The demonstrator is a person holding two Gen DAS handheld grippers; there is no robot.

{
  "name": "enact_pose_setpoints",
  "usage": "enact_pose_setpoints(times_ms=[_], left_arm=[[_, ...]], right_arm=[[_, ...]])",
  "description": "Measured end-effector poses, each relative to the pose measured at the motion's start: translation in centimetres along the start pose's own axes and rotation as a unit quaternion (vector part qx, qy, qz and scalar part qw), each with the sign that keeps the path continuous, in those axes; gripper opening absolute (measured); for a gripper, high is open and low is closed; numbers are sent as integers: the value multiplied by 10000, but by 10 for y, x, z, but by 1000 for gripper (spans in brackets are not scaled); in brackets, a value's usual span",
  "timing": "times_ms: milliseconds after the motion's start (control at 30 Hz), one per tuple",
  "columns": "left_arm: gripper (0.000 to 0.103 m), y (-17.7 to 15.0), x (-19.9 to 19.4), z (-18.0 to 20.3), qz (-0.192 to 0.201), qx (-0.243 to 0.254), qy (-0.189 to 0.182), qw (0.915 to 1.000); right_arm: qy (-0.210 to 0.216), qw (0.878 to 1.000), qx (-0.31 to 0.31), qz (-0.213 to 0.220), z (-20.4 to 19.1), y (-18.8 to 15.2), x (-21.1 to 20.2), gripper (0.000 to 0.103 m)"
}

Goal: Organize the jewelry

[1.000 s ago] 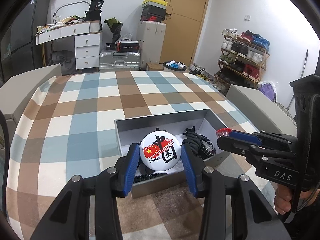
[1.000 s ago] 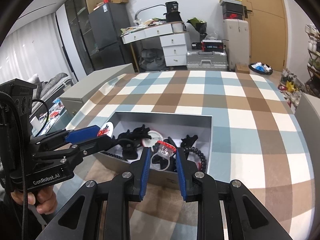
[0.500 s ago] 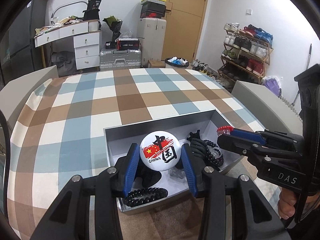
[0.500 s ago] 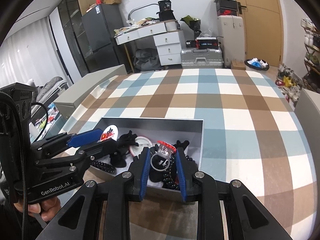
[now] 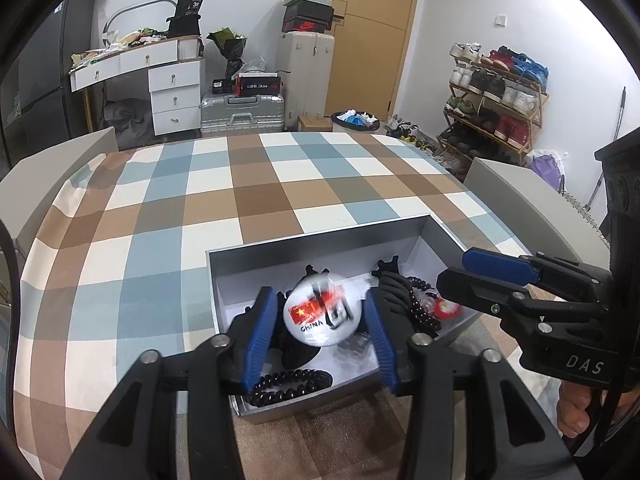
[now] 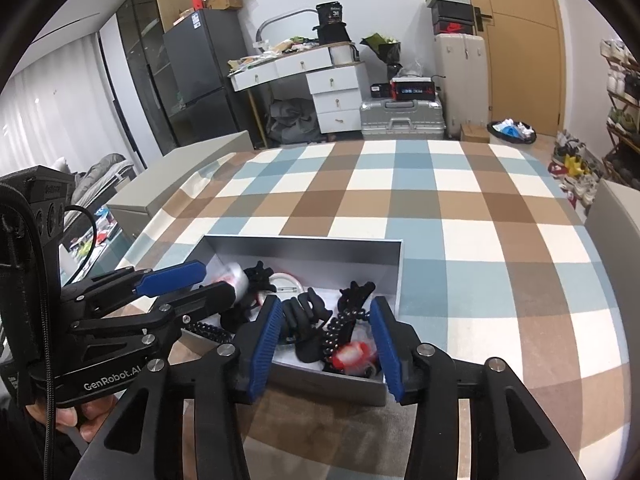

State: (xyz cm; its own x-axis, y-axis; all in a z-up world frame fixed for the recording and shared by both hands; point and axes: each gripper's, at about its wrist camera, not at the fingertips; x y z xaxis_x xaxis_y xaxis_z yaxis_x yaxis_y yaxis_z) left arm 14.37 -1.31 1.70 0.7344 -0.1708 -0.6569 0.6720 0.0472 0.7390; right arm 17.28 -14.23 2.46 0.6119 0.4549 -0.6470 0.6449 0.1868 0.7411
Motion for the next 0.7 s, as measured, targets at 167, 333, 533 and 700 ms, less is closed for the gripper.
enact_pose_setpoints(times_ms=[167,333,533,700], left_arm=[[72,1,-10,3,172,55,8,9998],[91,0,-19,-1,332,-19,78,9994],[102,-7,-31,-8,617,-136,251,9977],[102,-16,-37,-12,756,-190,382,9962]], right_arm=[[-19,10000,0,96,2,0,-7,70],[44,9997,21,229,4,-1,-18,94],[107,9988,7,478,5,-9,-30,103],[174,9980,-116,593,3,-19,-32,103]])
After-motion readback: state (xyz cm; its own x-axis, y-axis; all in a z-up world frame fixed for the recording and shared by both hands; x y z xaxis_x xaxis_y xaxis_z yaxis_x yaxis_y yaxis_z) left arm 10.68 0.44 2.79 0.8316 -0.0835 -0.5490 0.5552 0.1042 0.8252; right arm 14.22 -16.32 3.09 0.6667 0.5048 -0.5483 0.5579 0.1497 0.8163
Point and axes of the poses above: each gripper's, at about its wrist camera, not at the fingertips, and x roughly the way its jaws point, z to its right, y to its top, and after that the axes turned 1 degree about -x, right-handed
